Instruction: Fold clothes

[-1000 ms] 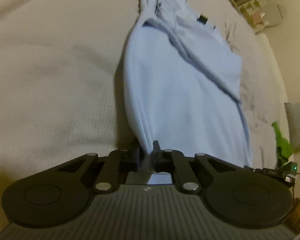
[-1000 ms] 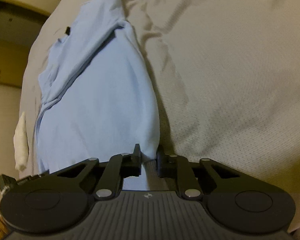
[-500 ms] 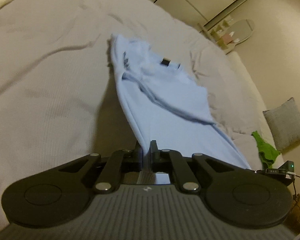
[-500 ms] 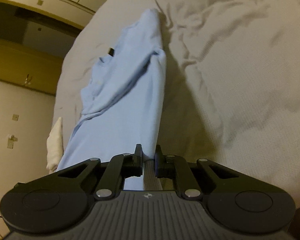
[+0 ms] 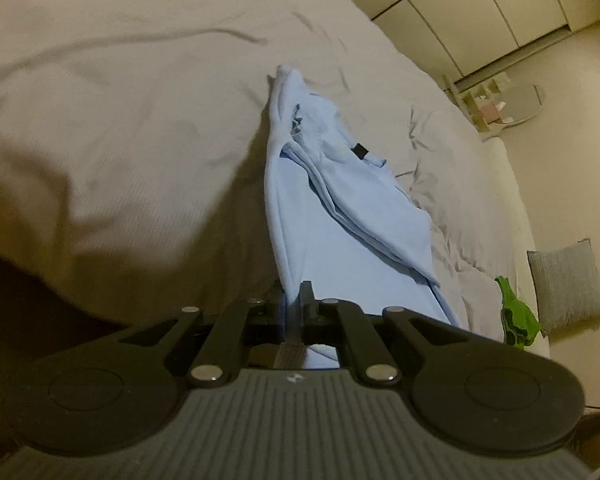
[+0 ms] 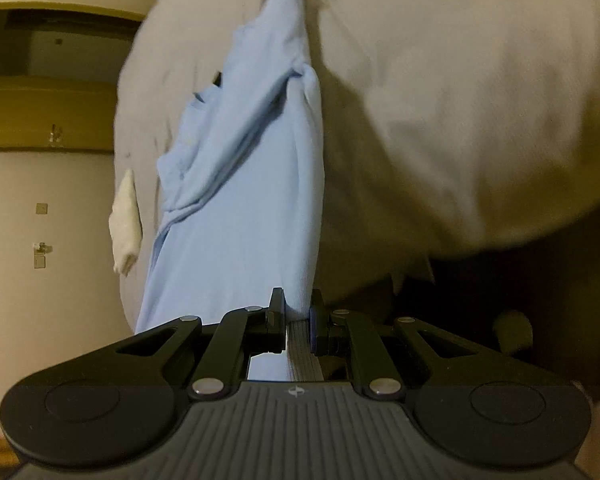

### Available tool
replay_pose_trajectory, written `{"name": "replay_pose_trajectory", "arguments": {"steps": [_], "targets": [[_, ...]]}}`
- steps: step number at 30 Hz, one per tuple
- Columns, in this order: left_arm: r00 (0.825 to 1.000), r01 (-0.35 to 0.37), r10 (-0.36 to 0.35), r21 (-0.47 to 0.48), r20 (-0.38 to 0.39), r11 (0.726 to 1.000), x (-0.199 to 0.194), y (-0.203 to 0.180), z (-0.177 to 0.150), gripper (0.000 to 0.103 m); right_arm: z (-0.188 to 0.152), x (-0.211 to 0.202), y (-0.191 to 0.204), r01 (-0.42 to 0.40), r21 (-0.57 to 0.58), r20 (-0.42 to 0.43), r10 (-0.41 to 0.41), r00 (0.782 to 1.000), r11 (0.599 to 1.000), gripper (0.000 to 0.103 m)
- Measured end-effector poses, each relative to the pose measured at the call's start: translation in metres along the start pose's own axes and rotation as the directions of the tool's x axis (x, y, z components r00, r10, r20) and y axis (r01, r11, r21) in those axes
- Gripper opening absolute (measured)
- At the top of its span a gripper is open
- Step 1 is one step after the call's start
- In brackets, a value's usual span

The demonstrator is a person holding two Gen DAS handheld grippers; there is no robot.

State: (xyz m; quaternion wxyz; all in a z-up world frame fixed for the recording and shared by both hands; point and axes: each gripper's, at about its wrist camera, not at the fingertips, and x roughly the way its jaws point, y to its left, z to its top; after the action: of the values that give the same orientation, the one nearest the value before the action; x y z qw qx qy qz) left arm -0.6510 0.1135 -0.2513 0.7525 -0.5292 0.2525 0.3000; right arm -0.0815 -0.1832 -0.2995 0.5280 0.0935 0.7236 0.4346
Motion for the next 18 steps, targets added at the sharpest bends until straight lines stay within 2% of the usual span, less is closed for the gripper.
{"name": "replay_pose_trajectory", "arguments": {"steps": [3,7,12,16,18], "targets": [[1.000,-0.020,0.020,-0.034,-0.017,0.999,-0.004,-0.002,0.000,0.003,-0.008,-0.007,-0.004,0.018,0.036,-0.034,-0.016,0.999,0.999,0.010],[1.000,-0.004,0.004,-0.084,-0.003,0.996,0.012,-0.020,0.039,0.003,0.015,-0.013,0.010,0.015,0.064,-0.028,-0.013,1.000,0.998,0.011],[0.998,0.054,-0.055,-0.098,-0.001,0.994,0.060,-0.046,0.121,0.003,0.087,-0.008,0.054,-0.010,0.055,0.064,0.007,0.998,0.998,0.011],[0.998,0.048,-0.051,-0.141,-0.021,0.989,0.124,-0.050,0.191,0.005,0.161,0.017,0.070,-0.041,0.125,0.161,0.020,0.987,0.991,0.012],[0.999,0.026,-0.030,-0.170,-0.022,0.985,0.157,-0.044,0.221,0.008,0.195,0.038,0.068,-0.063,0.185,0.228,0.020,0.973,0.981,0.024]]}}
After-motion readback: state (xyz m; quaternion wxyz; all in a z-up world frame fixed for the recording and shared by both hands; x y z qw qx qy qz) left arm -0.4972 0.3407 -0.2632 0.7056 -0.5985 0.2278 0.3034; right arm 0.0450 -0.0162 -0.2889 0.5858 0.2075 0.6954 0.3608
